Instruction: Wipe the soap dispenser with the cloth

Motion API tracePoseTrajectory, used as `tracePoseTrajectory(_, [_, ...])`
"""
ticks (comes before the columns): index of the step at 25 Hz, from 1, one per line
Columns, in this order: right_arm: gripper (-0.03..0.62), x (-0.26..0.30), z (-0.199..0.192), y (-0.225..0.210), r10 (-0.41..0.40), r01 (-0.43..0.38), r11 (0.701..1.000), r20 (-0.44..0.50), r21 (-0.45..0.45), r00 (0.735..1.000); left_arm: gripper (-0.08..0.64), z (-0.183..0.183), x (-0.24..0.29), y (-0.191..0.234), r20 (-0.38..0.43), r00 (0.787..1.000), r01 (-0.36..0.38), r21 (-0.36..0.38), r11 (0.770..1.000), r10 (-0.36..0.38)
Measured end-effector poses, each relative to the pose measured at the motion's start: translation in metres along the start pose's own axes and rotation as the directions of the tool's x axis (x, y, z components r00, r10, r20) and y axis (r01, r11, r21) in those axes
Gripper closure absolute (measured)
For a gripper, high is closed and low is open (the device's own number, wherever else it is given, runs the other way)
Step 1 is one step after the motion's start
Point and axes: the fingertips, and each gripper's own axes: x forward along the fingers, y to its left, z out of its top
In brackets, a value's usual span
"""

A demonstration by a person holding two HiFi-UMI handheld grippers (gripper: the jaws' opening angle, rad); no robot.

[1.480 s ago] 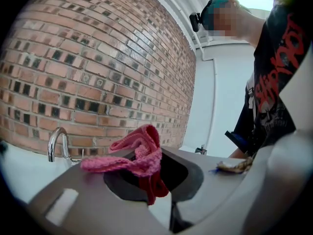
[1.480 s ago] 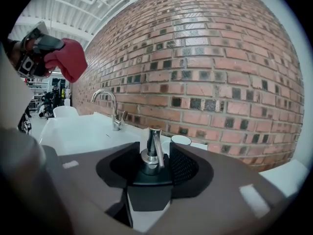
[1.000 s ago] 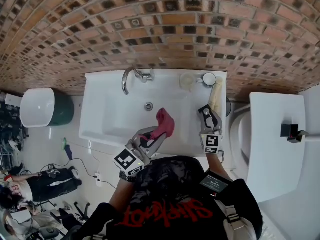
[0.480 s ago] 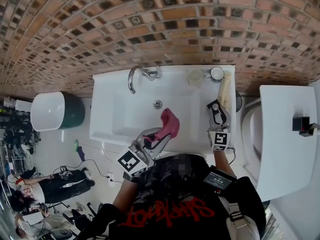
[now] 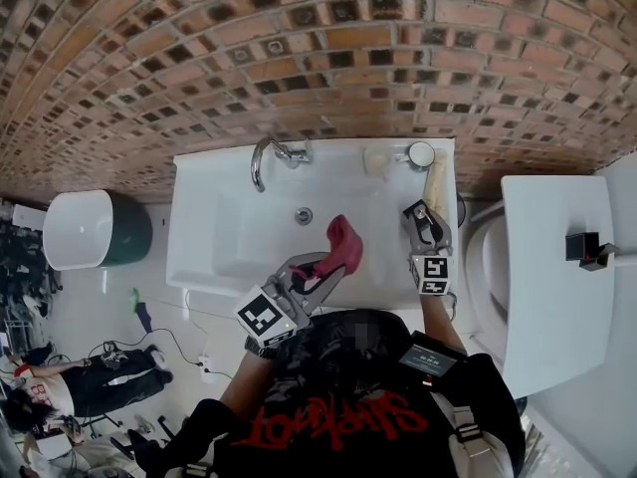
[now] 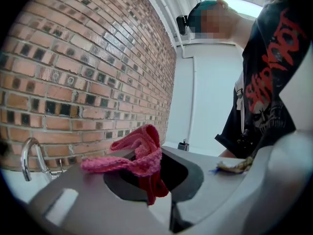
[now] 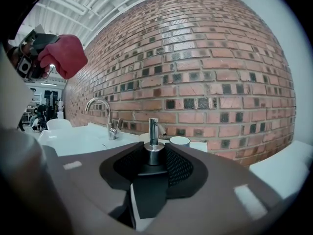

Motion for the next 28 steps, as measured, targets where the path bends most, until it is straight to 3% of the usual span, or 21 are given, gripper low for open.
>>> tracePoseTrajectory(5, [0.461,-0.010,0.018,-0.004,0.007,-0.007,1.000,-0.015,-0.009,1.000,0.512,0.003,-0.010,0.005,0.038,0.999,0.004,-0.010,1.000,-0.003])
tracePoseTrajectory(8, [0.460,-0.024,0.061,0.002,0.047,-0.046,0.999,0.028,-0.018,0.999,0.512,0.004,-0.017,0.011,0.067,0.998,-0.002,-0.029,1.000,0.004])
tracePoseTrajectory(12, [0.460,-0.048,0.129,0.011,0.119,-0.126,0.989,0.079,0.078,0.990,0.511,0.006,-0.017,0.018,0.113,0.994,0.008,-0.042,0.999,-0.004])
tracePoseTrajectory(16, [0.459,-0.075,0.174,0.026,0.175,-0.181,0.978,0.067,0.101,0.982,0.512,0.011,0.001,0.009,0.124,0.990,0.073,-0.004,0.997,-0.072])
tracePoseTrajectory(20, [0.459,-0.106,0.202,0.027,0.156,-0.162,0.978,0.058,0.130,0.986,0.512,0.019,0.037,-0.027,0.120,0.971,0.198,0.066,0.978,-0.205])
tracePoseTrajectory(22, [0.460,-0.116,0.209,0.032,0.141,-0.147,0.981,0.058,0.123,0.988,0.512,0.015,0.054,-0.043,0.084,0.972,0.209,0.118,0.971,-0.220])
tracePoseTrajectory(25, [0.459,-0.132,0.219,0.040,0.119,-0.124,0.989,0.069,0.085,0.991,0.512,0.004,0.084,-0.062,-0.038,0.983,0.182,0.225,0.957,-0.178])
tracePoseTrajectory(28, [0.460,-0.143,0.228,0.043,0.118,-0.122,0.991,0.077,0.062,0.990,0.512,0.006,0.101,-0.072,-0.047,0.979,0.205,0.210,0.956,-0.199])
